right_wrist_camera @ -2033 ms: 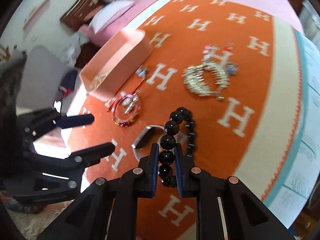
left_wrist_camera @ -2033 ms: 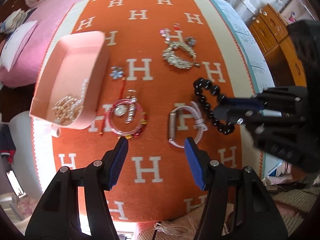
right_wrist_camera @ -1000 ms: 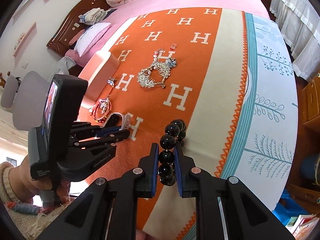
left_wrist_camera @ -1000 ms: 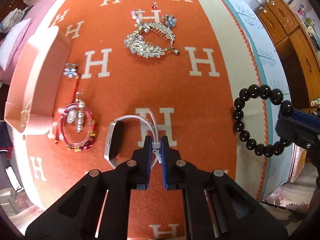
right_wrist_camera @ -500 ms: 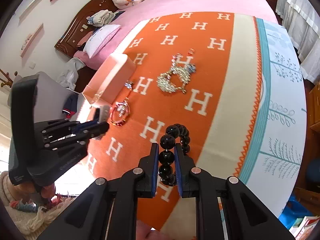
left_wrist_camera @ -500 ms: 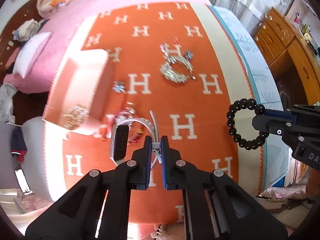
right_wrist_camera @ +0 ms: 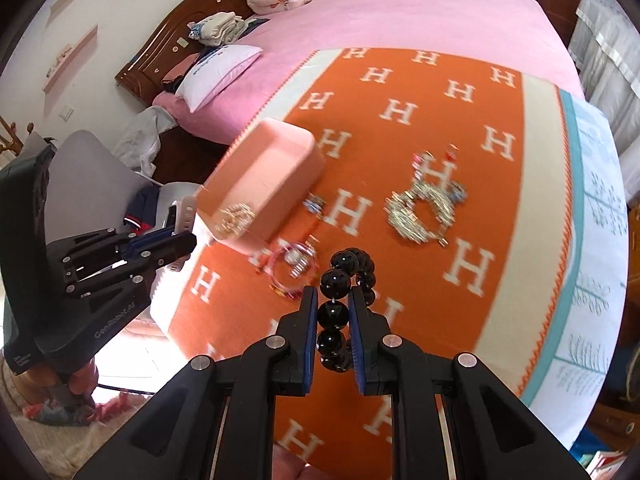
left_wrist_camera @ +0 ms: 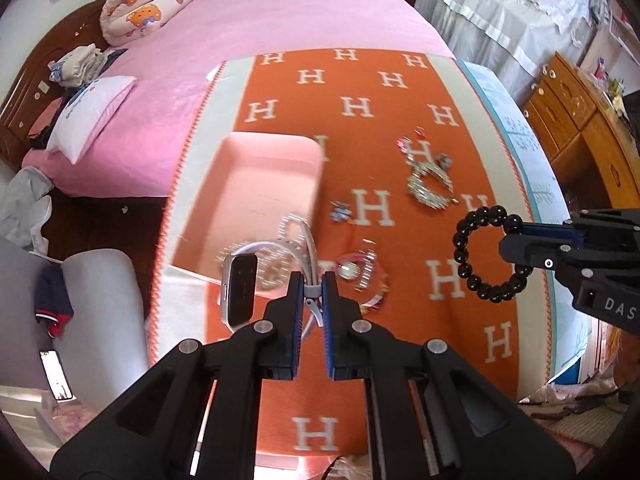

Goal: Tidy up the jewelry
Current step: 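Lower the watch into the tray with the left tool while the right tool drops the bead bracelet in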

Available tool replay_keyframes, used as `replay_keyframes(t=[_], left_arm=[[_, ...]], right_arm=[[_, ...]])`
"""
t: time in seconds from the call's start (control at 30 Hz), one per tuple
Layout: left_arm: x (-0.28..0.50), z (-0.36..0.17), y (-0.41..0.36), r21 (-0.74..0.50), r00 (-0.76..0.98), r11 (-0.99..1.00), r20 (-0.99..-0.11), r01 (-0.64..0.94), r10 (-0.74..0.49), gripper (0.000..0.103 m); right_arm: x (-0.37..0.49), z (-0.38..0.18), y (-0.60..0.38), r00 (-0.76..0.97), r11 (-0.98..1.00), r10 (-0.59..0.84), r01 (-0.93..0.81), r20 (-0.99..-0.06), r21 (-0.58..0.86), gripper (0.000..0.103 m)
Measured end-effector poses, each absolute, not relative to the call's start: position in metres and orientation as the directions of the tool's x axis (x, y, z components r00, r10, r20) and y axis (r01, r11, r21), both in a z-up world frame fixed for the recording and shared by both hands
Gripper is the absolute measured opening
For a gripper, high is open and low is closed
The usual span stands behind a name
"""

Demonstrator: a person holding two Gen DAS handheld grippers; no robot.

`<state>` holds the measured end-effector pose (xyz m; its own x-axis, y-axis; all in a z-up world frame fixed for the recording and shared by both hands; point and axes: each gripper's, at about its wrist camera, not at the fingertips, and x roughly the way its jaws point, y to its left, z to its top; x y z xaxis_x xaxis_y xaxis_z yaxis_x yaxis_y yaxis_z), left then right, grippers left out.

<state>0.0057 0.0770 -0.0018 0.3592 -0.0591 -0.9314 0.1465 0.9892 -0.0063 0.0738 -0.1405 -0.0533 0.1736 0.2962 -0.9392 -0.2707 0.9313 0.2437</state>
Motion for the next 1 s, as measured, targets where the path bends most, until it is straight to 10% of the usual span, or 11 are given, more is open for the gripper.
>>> replay_keyframes(t=[0.47,1.0], left_arm=[[0.078,-0.022,0.188,-0.12,0.336,0.99,-0.932,0.071,-0.137,0.006],[0.104,-0.058,0.196,-0.2,0.277,0.976,-0.936,0.088,-0.217,0.006]], right_arm=[[0.166,-0.033,-0.016,0.231,0.946,0.272,-0.242,-0.934,0.216,0.015],[0.248,-0.133,0.038,0.093,0.979,0.168,-0.129,-0.981,0.156,0.017]])
